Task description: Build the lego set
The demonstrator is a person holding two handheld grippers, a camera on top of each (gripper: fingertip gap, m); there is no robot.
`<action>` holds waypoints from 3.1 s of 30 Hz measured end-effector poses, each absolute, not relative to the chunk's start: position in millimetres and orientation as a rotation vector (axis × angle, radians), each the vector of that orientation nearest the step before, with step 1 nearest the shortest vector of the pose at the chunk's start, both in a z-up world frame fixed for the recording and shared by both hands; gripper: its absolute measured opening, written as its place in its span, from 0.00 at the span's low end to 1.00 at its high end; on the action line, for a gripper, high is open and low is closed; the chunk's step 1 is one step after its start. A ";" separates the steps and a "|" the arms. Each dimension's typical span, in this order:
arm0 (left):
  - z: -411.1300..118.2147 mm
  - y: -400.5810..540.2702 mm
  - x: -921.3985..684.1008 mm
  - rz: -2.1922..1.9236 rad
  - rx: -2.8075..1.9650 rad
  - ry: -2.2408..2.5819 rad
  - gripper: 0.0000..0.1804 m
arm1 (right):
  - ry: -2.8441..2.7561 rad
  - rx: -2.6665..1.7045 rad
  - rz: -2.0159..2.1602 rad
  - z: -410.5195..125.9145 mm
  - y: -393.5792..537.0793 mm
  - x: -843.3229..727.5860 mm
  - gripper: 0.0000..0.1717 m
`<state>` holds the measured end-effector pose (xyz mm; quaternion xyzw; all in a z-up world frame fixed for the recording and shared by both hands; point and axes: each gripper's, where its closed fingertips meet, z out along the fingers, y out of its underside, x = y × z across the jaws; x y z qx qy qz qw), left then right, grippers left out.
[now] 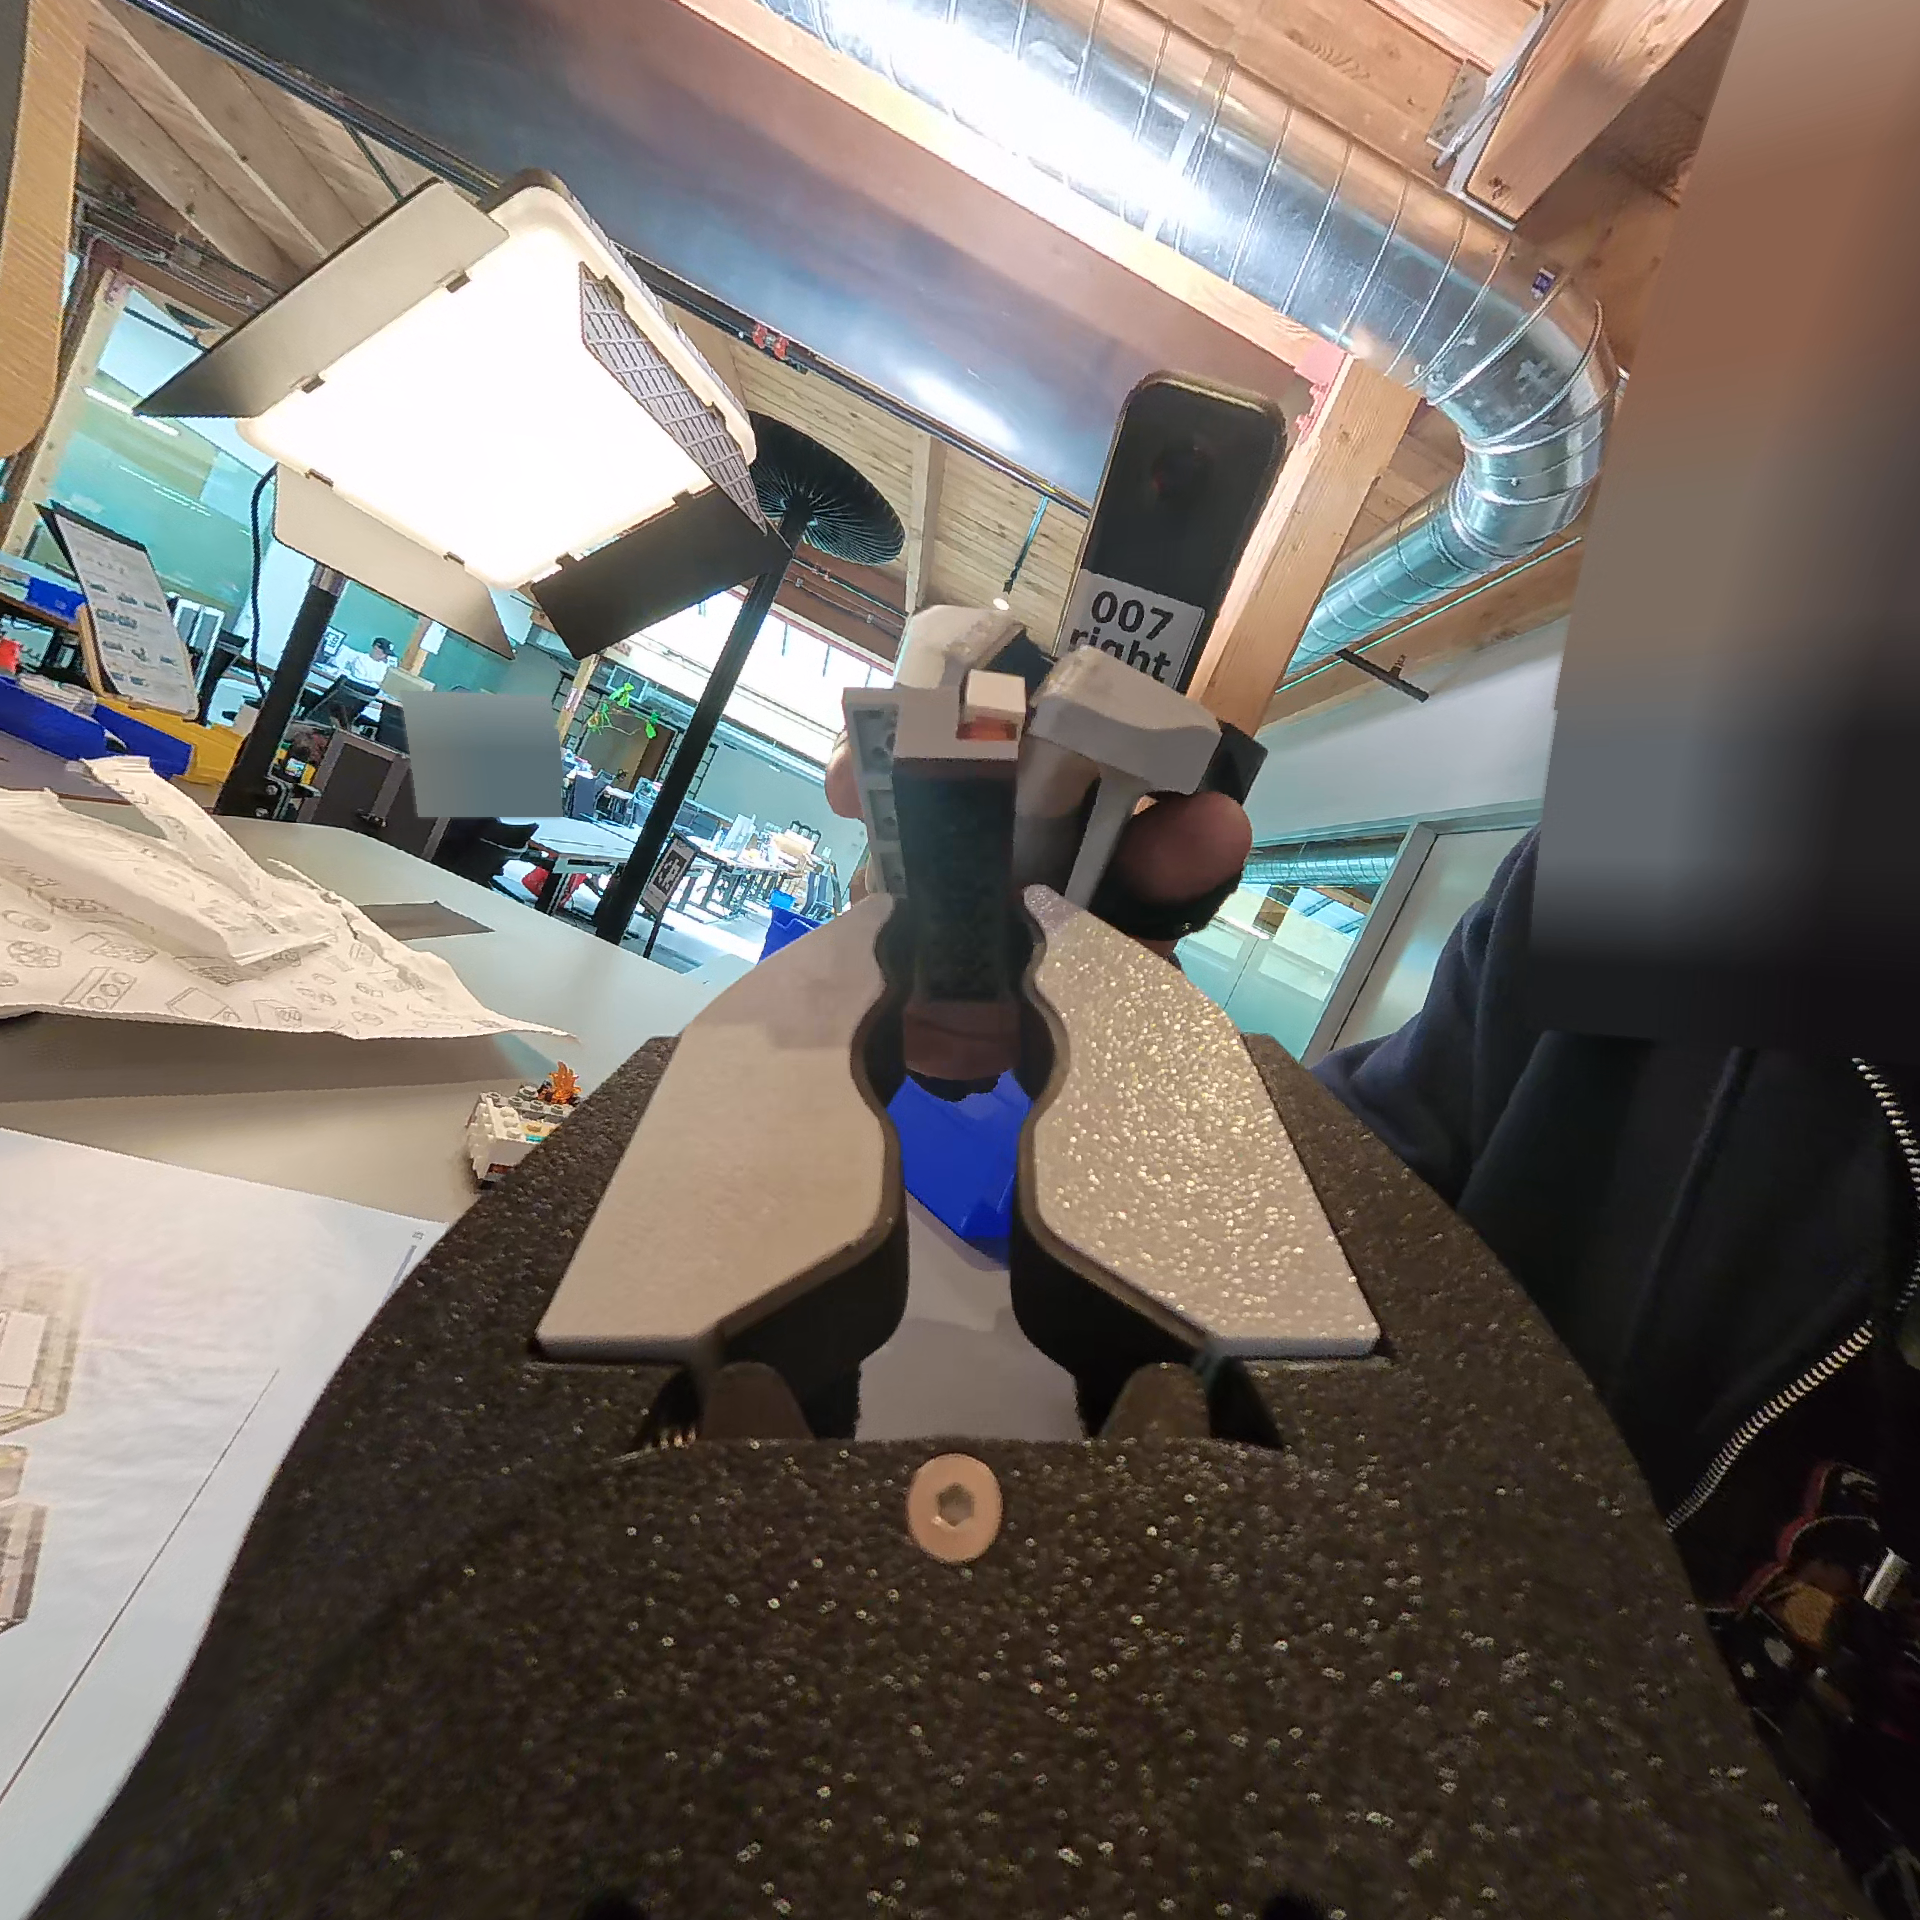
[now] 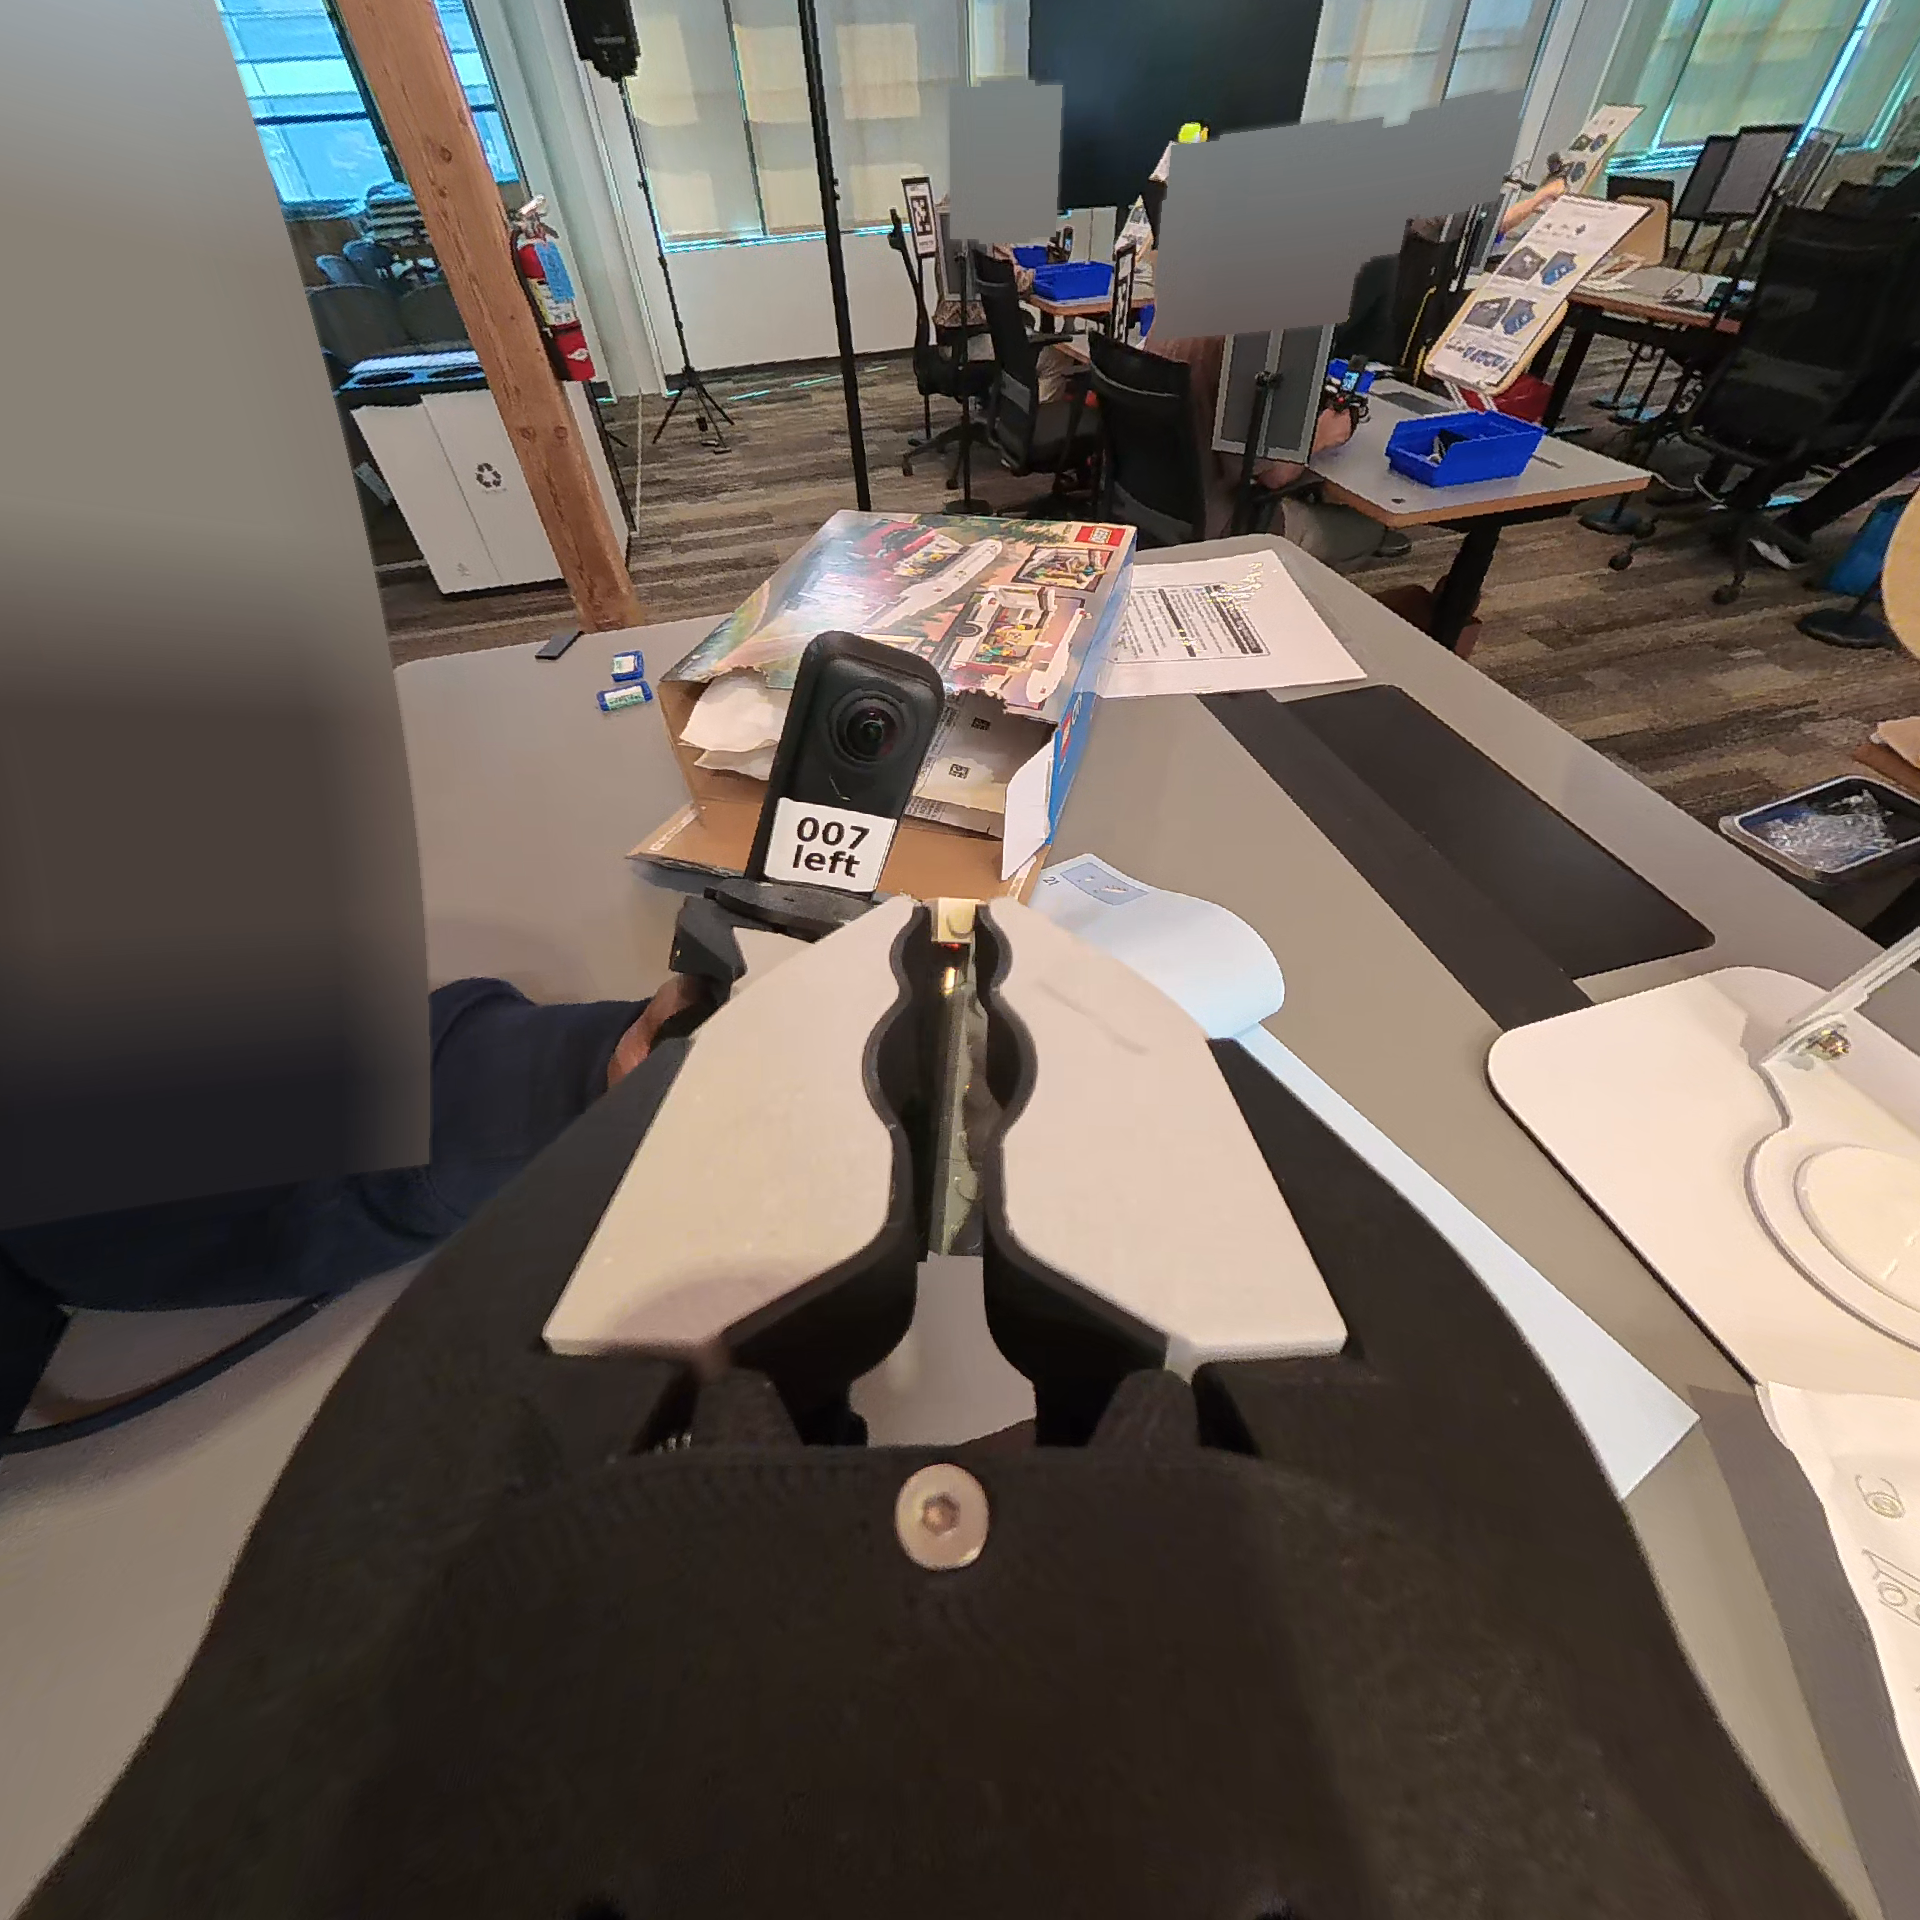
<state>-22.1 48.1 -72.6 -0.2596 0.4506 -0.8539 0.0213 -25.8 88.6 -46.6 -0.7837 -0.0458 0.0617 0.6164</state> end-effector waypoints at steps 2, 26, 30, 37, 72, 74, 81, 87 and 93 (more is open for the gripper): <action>-72.2 48.5 -22.1 -2.649 -0.804 1.391 0.09 | -0.106 -1.806 0.140 -46.7 88.7 -25.9 0.04; -71.5 49.7 -21.2 -2.694 -0.824 1.363 0.09 | -0.106 -1.809 0.095 -48.0 91.4 -25.0 0.06; -71.0 51.1 -20.9 -2.710 -0.829 1.347 0.09 | -0.107 -1.813 0.078 -48.6 92.3 -24.9 0.06; -74.0 51.2 -17.5 -2.673 -0.862 1.356 0.09 | -0.139 -1.837 -0.036 -50.9 93.4 -22.6 0.07; -94.9 65.5 8.0 -2.105 -1.007 1.395 0.09 | -0.272 -1.879 -0.555 -70.4 103.8 -6.5 0.14; -95.1 66.2 8.4 -2.096 -1.009 1.393 0.09 | -0.274 -1.877 -0.570 -70.6 104.3 -6.2 0.14; -96.7 68.8 10.2 -2.035 -1.014 1.392 0.09 | -0.297 -1.863 -0.622 -71.4 105.3 -5.9 0.14; -97.0 70.4 11.0 -1.998 -1.013 1.388 0.09 | -0.309 -1.853 -0.635 -71.2 105.4 -6.1 0.14; -97.0 69.9 10.9 -1.977 -1.004 1.393 0.09 | -0.318 -1.853 -0.612 -71.4 104.5 -7.4 0.14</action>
